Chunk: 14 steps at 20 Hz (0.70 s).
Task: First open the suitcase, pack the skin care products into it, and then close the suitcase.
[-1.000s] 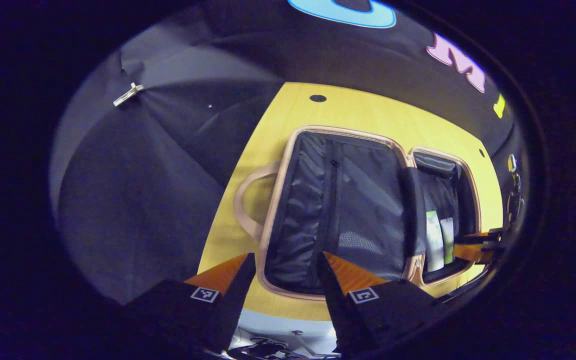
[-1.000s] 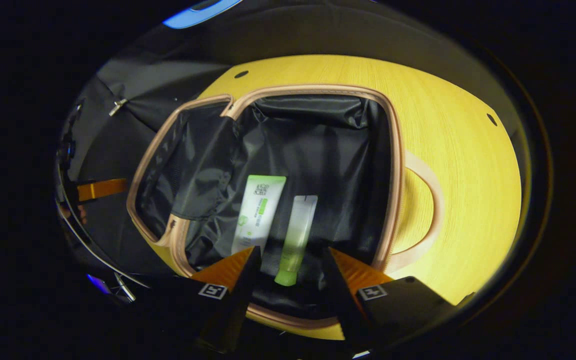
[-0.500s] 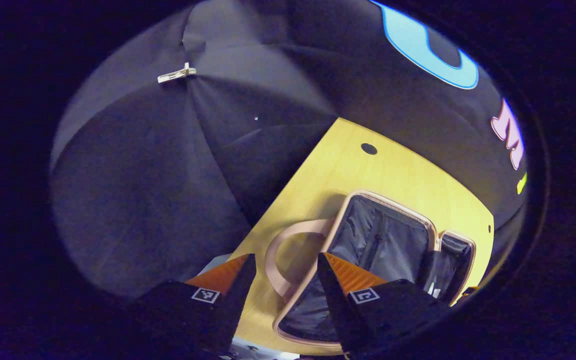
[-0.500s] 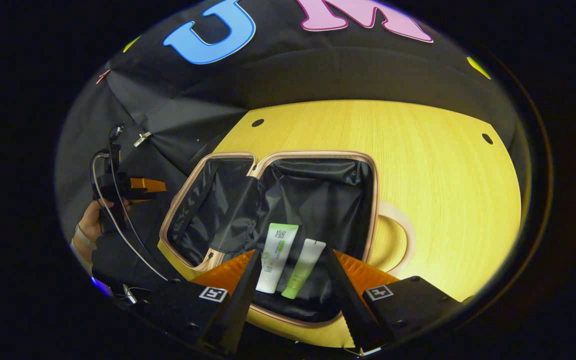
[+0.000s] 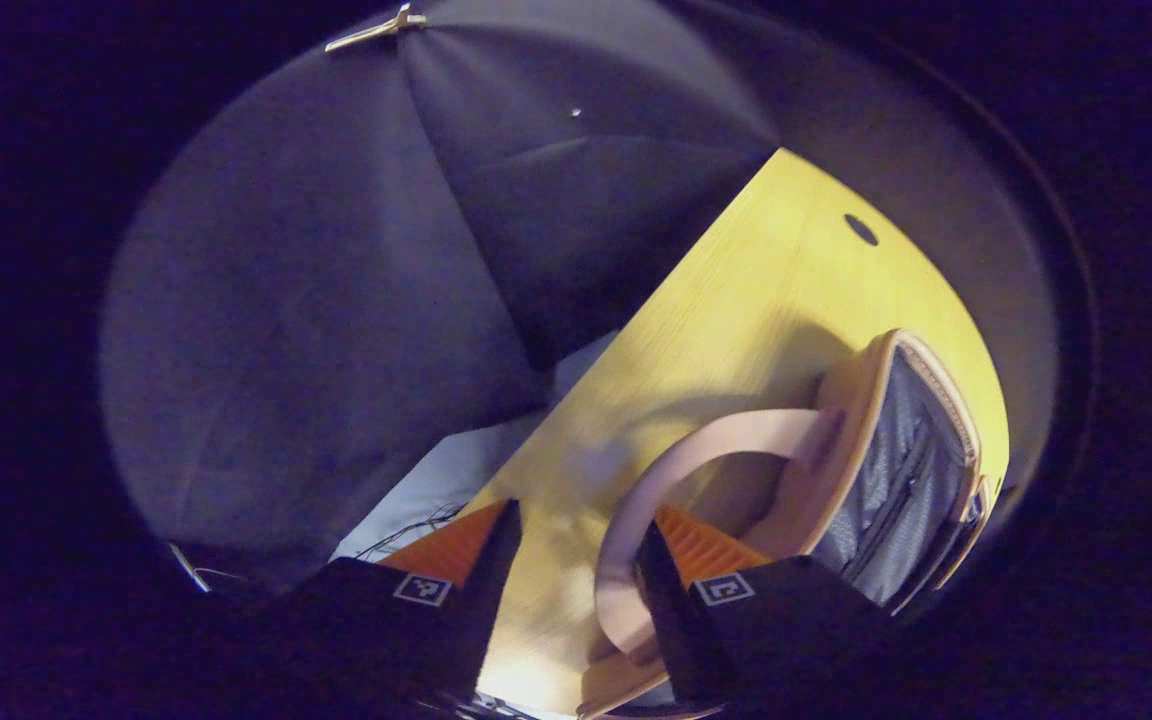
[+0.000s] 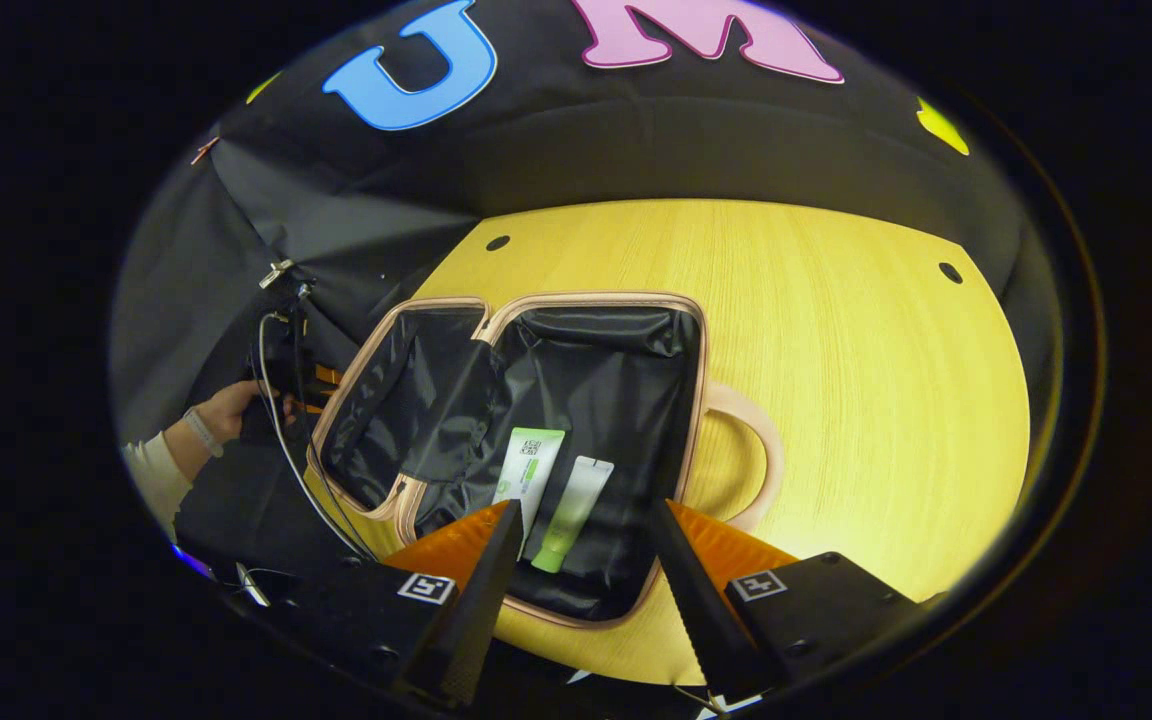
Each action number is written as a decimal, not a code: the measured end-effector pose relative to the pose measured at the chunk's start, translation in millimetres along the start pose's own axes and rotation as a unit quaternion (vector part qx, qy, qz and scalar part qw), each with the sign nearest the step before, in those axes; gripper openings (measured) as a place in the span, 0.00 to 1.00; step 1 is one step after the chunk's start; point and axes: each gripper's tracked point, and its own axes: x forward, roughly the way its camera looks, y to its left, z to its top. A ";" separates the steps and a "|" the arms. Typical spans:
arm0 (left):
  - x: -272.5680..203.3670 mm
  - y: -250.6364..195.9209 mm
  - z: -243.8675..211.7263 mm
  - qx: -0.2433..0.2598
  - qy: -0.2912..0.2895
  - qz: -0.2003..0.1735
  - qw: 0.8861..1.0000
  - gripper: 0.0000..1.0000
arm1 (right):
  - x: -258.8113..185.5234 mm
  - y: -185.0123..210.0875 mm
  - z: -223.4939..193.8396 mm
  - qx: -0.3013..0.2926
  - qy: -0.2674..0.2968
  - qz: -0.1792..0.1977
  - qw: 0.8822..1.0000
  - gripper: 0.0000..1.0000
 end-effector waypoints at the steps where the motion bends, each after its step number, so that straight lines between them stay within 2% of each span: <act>1: -10.8 -7.7 1.7 0.014 -0.001 -0.003 1.000 0.46 | -1.6 -0.6 0.8 0.001 -0.003 0.002 1.000 0.84; 2: -14.3 -10.4 -1.8 0.034 -0.001 0.003 0.999 0.19 | -2.6 0.2 0.4 0.000 -0.004 0.005 1.000 0.84; 4: -21.2 -20.7 6.6 0.059 -0.027 -0.011 0.998 0.18 | -5.3 4.5 2.6 -0.005 -0.010 0.013 1.000 0.84; 8: -79.4 -30.4 27.3 0.070 -0.077 -0.041 0.994 0.12 | -15.2 12.5 15.2 -0.025 -0.041 0.040 0.998 0.84; 12: -168.0 -52.4 48.4 0.054 -0.149 -0.072 0.985 0.11 | -33.9 1.3 34.8 -0.029 -0.072 0.066 0.995 0.84; 14: -217.1 -75.8 47.0 0.067 -0.183 -0.085 0.977 0.11 | -46.8 -10.1 43.4 -0.032 -0.085 0.075 0.993 0.84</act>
